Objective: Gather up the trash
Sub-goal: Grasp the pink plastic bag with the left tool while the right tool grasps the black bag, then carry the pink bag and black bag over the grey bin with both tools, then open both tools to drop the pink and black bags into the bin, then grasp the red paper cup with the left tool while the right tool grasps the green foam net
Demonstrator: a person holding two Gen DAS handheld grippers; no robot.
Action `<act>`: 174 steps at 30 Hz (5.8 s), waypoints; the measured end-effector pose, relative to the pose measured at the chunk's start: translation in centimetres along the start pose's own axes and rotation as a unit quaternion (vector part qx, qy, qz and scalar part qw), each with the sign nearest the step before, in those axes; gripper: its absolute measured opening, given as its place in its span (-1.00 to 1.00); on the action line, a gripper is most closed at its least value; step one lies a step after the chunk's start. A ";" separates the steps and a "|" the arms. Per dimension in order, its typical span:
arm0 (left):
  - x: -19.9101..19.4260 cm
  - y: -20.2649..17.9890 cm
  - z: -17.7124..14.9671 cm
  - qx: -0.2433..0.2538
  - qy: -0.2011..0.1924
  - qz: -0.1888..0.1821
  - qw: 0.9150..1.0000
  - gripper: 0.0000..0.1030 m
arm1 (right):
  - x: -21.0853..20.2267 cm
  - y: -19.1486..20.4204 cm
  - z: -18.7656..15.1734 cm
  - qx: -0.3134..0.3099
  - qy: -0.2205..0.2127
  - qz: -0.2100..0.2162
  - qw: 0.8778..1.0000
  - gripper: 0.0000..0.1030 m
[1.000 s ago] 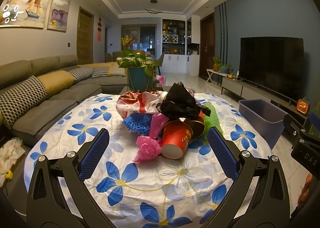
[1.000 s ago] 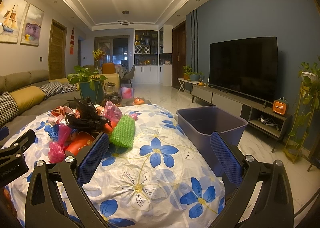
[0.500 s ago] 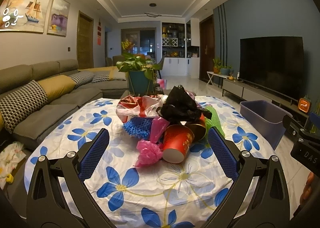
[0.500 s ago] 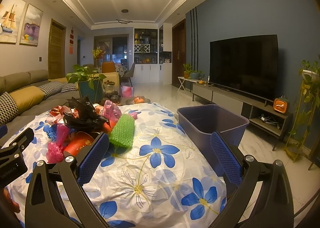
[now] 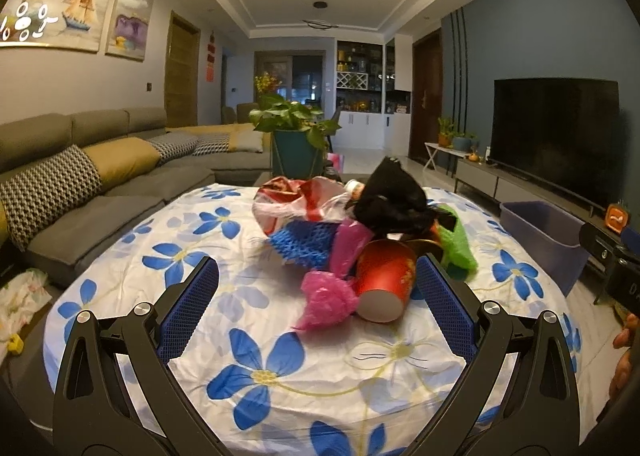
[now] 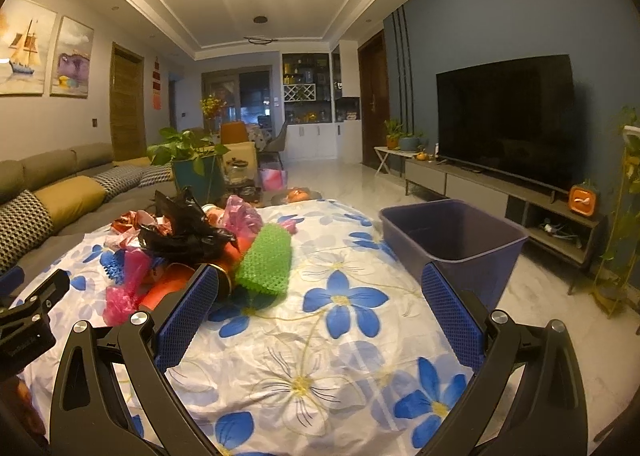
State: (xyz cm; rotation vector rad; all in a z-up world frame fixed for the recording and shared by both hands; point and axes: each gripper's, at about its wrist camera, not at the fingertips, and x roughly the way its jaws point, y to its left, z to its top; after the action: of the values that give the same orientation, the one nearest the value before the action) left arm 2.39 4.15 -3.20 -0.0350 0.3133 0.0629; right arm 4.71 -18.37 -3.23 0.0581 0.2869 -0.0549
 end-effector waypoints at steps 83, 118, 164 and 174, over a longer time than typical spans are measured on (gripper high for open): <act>7.3 -9.4 8.8 0.027 -0.025 -0.182 0.983 -0.58 | 6.2 -4.8 6.4 -0.003 -0.076 0.062 0.995 -0.97; 24.9 -33.8 7.0 0.066 0.008 -0.351 0.934 -0.56 | 15.8 -20.3 6.7 0.070 -0.068 -0.134 0.986 -0.97; 13.4 -13.6 4.1 0.006 -0.021 -0.140 0.990 0.80 | 7.4 -11.5 4.8 0.054 -0.075 -0.090 0.992 0.67; 10.0 -4.1 -0.4 -0.002 -0.011 -0.043 0.999 0.80 | 7.5 -4.5 2.5 0.029 -0.047 -0.022 0.998 0.67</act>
State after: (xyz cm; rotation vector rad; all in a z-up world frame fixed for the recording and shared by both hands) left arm 12.02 0.64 -6.52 -0.0511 0.2887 -0.0218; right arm 12.29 -23.35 -3.15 0.1073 0.1934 -0.1102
